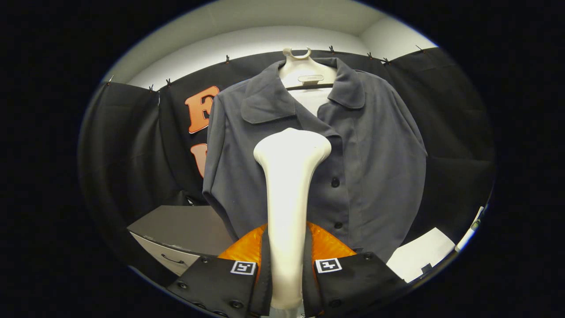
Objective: Iron the clothes twice with a garment steamer, once on the left side and once on the right side.
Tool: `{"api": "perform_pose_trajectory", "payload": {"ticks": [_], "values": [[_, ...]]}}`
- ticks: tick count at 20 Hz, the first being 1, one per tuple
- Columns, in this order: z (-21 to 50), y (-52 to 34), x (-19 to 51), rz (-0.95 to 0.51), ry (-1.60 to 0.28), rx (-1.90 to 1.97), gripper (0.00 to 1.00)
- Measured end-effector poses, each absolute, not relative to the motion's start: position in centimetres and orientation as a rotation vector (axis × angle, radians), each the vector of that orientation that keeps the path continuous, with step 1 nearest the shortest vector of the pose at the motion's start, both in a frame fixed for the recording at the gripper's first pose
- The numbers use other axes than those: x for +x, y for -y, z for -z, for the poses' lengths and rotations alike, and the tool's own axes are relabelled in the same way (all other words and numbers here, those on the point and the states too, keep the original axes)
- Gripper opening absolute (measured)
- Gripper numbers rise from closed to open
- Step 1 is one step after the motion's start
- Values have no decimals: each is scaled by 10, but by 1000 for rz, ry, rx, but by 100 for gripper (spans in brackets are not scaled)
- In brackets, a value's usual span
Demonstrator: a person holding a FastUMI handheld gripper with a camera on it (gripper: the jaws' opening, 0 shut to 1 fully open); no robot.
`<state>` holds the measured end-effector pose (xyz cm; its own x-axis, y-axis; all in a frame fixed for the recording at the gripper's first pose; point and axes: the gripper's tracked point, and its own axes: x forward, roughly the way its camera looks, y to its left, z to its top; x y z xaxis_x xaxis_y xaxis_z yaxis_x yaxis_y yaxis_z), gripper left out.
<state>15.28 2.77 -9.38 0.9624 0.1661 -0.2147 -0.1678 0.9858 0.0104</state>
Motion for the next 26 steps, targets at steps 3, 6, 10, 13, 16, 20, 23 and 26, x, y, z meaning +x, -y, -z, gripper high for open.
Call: {"api": "perform_pose_trajectory", "payload": {"ticks": [3,6,10,13,16,20,23,26], "values": [[108,-24,149,-162,-237,-14,35],[124,-19,146,-153,-260,-17,35],[148,-12,140,-145,-297,-21,35],[165,-7,135,-138,-322,-29,35],[183,-2,130,-129,-350,-28,35],[207,6,124,-117,-390,-32,35],[225,10,121,-108,-419,-32,35],[244,14,116,-100,-447,-39,35]]}}
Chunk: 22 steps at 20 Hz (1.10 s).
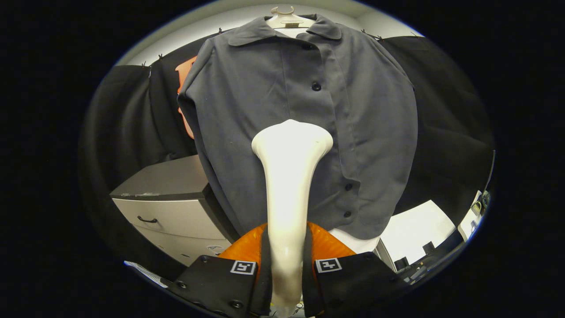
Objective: Iron the clothes twice with a garment steamer, once on the left side and once on the right side.
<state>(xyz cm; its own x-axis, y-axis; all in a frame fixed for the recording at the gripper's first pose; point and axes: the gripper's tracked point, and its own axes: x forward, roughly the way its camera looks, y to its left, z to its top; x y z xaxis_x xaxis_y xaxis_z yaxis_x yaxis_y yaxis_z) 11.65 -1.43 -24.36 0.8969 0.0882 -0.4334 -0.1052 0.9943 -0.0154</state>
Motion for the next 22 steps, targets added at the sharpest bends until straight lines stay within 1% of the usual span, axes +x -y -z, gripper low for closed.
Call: {"api": "perform_pose_trajectory", "payload": {"ticks": [9,15,18,22], "values": [[303,26,101,-75,-550,-44,35],[329,37,90,-53,-602,-56,35],[336,40,86,-42,-616,-49,35],[325,41,82,-34,-605,-29,35]]}}
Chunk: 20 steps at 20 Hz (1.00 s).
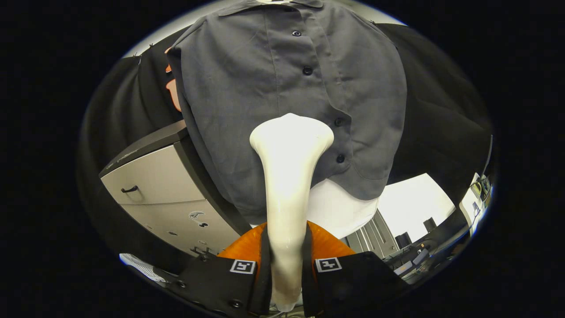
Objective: Iron the clothes twice with a garment steamer, once on the left side and once on the right side.
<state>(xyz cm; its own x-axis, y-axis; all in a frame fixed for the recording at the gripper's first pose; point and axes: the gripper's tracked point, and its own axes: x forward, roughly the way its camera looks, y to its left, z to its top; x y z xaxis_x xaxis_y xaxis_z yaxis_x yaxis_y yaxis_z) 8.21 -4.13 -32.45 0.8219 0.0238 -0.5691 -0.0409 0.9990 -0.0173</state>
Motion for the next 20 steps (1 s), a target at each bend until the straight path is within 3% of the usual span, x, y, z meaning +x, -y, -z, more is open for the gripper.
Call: {"api": "perform_pose_trajectory", "payload": {"ticks": [20], "values": [[94,83,96,-31,-290,-37,35]]}}
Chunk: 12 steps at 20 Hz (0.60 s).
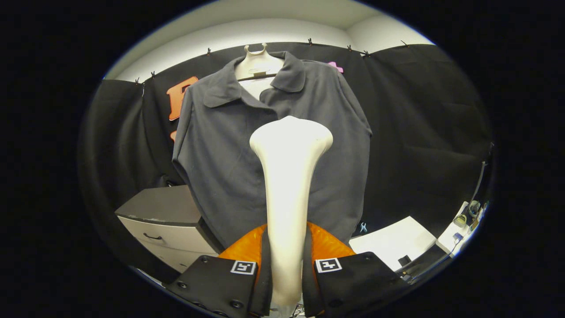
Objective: Iron the clothes twice with a garment steamer, once on the left side and once on the right side.
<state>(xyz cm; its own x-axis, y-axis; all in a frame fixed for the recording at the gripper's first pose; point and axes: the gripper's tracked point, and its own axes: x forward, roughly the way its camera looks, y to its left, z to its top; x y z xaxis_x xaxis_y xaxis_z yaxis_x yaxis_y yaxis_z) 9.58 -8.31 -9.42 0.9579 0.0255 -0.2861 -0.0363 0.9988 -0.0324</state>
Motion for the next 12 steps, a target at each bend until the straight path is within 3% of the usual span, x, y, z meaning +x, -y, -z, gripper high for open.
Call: {"api": "perform_pose_trajectory", "payload": {"ticks": [12], "values": [[22,127,168,-7,-198,-17,35]]}}
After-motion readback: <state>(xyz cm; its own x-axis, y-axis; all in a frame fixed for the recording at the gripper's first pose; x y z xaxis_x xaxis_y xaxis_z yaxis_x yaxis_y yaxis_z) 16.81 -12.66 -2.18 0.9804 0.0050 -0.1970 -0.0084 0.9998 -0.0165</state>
